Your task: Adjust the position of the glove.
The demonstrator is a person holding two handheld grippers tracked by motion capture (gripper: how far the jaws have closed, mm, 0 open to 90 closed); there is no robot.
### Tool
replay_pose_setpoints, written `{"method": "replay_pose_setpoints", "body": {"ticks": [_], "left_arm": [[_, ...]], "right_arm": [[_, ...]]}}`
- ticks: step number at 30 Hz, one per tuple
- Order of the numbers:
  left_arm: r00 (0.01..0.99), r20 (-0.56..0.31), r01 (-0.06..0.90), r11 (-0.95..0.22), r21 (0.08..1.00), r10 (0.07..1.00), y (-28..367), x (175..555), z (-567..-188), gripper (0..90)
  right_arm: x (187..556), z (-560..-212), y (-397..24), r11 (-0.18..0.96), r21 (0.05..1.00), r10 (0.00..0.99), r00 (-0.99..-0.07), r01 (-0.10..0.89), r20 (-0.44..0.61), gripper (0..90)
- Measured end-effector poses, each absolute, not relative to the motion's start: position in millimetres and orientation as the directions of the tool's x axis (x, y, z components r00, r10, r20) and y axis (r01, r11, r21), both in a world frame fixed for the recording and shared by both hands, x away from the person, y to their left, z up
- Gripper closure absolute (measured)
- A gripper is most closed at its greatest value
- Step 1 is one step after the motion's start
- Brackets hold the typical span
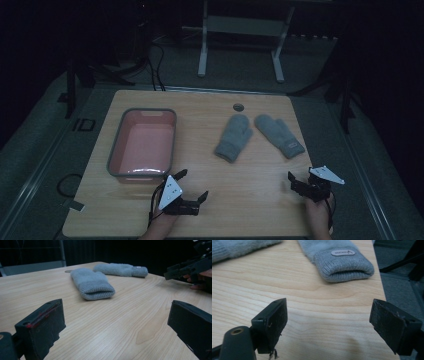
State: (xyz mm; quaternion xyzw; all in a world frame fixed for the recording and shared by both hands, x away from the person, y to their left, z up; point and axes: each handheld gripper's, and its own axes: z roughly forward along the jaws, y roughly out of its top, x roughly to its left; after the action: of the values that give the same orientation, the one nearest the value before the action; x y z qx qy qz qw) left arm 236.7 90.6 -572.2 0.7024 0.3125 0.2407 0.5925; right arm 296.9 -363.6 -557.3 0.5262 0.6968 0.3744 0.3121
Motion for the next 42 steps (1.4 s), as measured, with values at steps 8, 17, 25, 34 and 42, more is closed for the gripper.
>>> {"method": "replay_pose_setpoints", "body": {"ticks": [8,17,25,34,42], "left_arm": [[0.682,-0.035,0.143,-0.086,0.986,0.731,92.3,235.3,-572.8,1.4],[0.677,-0.026,0.133,-0.088,0.987,0.736,91.6,234.2,-573.0,1.4],[0.675,-0.046,0.144,-0.070,0.987,0.737,93.4,235.1,-573.1,1.4],[0.675,-0.039,0.136,-0.073,0.988,0.737,93.3,234.4,-573.2,1.4],[0.676,-0.039,0.135,-0.072,0.988,0.736,93.4,234.3,-573.3,1.4]], "right_arm": [[299.7,-547.3,-369.5,0.141,0.852,0.962,-0.272,0.504,0.002,14.8],[315.5,-514.6,-373.2,0.140,0.843,0.954,-0.297,0.519,0.025,13.9],[345.5,-480.3,-354.8,0.185,0.843,0.907,-0.418,0.505,0.052,13.2],[386.7,-471.2,-315.3,0.338,0.821,0.842,-0.538,0.461,-0.044,14.0],[413.9,-484.5,-287.0,0.412,0.817,0.779,-0.622,0.404,-0.085,14.5]]}}
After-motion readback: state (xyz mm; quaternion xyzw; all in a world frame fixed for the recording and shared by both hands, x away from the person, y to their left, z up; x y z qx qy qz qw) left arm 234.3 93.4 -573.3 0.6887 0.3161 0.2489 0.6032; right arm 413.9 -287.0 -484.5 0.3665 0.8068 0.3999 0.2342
